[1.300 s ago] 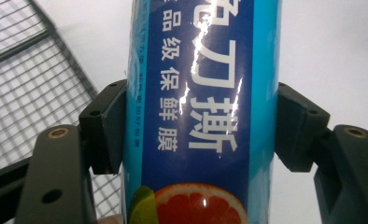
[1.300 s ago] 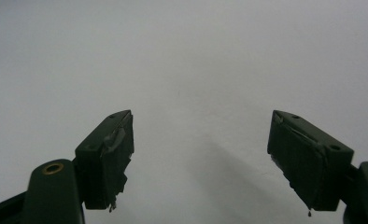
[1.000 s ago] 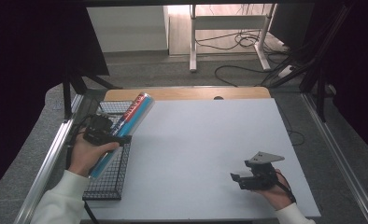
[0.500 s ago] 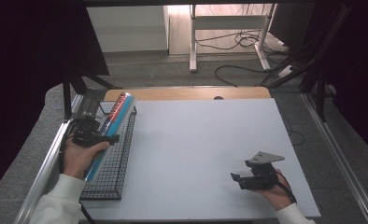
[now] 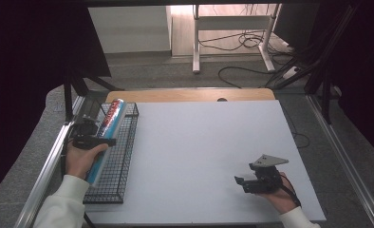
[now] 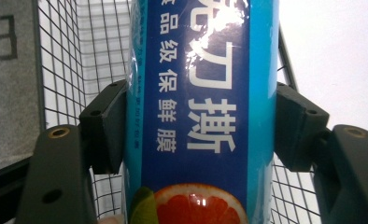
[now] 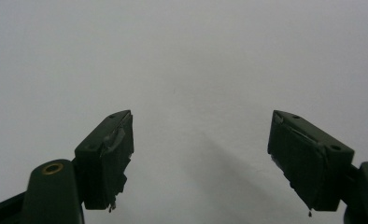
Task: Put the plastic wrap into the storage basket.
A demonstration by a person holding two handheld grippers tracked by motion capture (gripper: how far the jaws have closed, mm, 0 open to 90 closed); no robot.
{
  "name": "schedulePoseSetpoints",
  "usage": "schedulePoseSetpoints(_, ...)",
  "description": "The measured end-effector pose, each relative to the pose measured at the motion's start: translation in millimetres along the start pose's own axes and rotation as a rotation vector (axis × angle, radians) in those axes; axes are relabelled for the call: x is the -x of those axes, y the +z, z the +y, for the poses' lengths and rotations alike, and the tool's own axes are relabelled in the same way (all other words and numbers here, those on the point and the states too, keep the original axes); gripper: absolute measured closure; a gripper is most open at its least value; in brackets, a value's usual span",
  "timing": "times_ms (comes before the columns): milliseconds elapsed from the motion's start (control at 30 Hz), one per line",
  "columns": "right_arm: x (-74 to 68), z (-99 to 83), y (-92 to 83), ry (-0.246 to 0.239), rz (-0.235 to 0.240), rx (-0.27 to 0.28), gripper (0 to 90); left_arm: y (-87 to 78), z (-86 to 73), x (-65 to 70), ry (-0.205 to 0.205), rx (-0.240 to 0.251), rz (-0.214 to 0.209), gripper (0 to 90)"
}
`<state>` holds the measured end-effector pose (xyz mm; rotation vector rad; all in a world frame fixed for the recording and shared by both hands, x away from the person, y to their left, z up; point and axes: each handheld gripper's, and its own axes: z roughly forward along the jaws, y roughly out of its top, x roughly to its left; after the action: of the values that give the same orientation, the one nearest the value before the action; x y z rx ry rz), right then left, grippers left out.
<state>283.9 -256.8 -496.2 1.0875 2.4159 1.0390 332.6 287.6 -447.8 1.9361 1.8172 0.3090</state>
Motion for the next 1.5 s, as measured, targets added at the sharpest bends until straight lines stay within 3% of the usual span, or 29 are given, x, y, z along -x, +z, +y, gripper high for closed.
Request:
schedulePoseSetpoints(300, 0.2, -1.0, 1.1, -0.006, -0.002, -0.004, 22.9, 22.3, 0.4, -0.2, -0.018, -0.066, 0.06, 30.9)
schedulePoseSetpoints(400, 1.0, -1.3, 1.5, -0.007, -0.001, -0.007, 22.9, 26.8, -0.4, 2.2, -0.001, -0.076, 0.102, 30.9)
schedulePoseSetpoints(500, 0.9, -1.5, 2.1, -0.007, -0.001, -0.009, 22.9, 28.3, -0.7, 4.5, 0.008, -0.079, 0.114, 31.0)
schedulePoseSetpoints(767, -0.1, -1.3, 2.1, -0.011, -0.002, -0.012, 22.8, 43.5, -4.1, 10.3, 0.024, -0.124, 0.098, 31.0)
schedulePoseSetpoints(933, 0.1, -2.0, 3.8, -0.012, -0.001, -0.016, 22.6, 55.7, -6.3, 5.5, -0.019, -0.138, 0.101, 31.0)
schedulePoseSetpoints(1033, 0.8, -2.1, 3.8, -0.013, -0.001, -0.018, 22.6, 55.6, -7.2, 4.4, -0.014, -0.138, 0.105, 30.9)
schedulePoseSetpoints(1100, 1.1, -2.3, 4.1, -0.01, -0.003, -0.018, 22.5, 52.9, -7.4, 6.7, -0.01, -0.119, 0.116, 30.4)
schedulePoseSetpoints(1133, 0.8, -2.3, 4.5, -0.012, -0.004, -0.019, 22.5, 37.9, -4.7, 9.7, -0.011, -0.04, 0.111, 29.9)
schedulePoseSetpoints(1167, 0.8, -2.3, 4.5, -0.012, -0.004, -0.019, 22.5, 37.9, -4.7, 9.7, -0.011, -0.04, 0.111, 28.5)
schedulePoseSetpoints(1200, -0.2, -2.3, 5.0, -0.016, -0.003, -0.019, 22.4, 23.8, -0.8, 15.5, 0.013, -0.003, 0.114, 25.8)
schedulePoseSetpoints(1300, -2.2, -1.9, 4.7, -0.024, -0.003, -0.019, 22.3, 11.4, 0.8, 20.1, 0.036, 0.026, 0.108, 20.2)
schedulePoseSetpoints(1333, -2.8, -1.8, 4.1, -0.024, -0.001, -0.019, 22.3, 2.1, 0.1, 23.6, 0.05, 0.055, 0.091, 18.8)
schedulePoseSetpoints(1367, -2.8, -1.8, 4.1, -0.024, -0.001, -0.019, 22.3, 2.1, 0.1, 23.6, 0.05, 0.055, 0.091, 17.9)
schedulePoseSetpoints(1500, -2.0, -2.2, 3.7, -0.024, -0.002, -0.015, 22.2, -8.4, -6.7, 28.6, 0.085, 0.087, 0.026, 14.4)
